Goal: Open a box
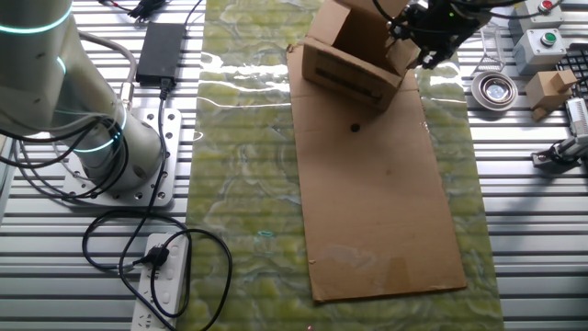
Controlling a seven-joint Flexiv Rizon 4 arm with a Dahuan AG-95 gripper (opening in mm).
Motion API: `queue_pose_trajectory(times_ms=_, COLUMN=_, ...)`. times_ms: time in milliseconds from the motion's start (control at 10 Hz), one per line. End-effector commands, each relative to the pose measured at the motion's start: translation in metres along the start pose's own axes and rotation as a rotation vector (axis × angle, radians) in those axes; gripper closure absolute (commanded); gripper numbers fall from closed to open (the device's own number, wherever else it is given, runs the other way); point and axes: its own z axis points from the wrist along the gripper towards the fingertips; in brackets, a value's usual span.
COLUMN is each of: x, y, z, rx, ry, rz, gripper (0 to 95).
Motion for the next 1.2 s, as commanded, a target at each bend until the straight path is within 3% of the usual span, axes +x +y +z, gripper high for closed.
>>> queue_pose_trajectory(times_ms=100, x=0.0006, y=0.0004, z=0.0009, rx=-0.005, ry=0.005, rz=0.003, gripper=95.0)
queue_pose_trajectory(times_ms=700, x=0.0010, y=0.0011, z=-0.0001, rx=-0.008, ry=0.020, rz=-0.014, gripper=95.0)
queue_pose_trajectory(times_ms=800, x=0.0010, y=0.0011, z=-0.0002, rx=-0.007, ry=0.021, rz=-0.027, gripper=76.0)
queue_pose_trajectory(times_ms=1200, x=0.0016, y=0.0033, z=-0.0043, rx=-0.011, ry=0.029, rz=-0.028, gripper=76.0)
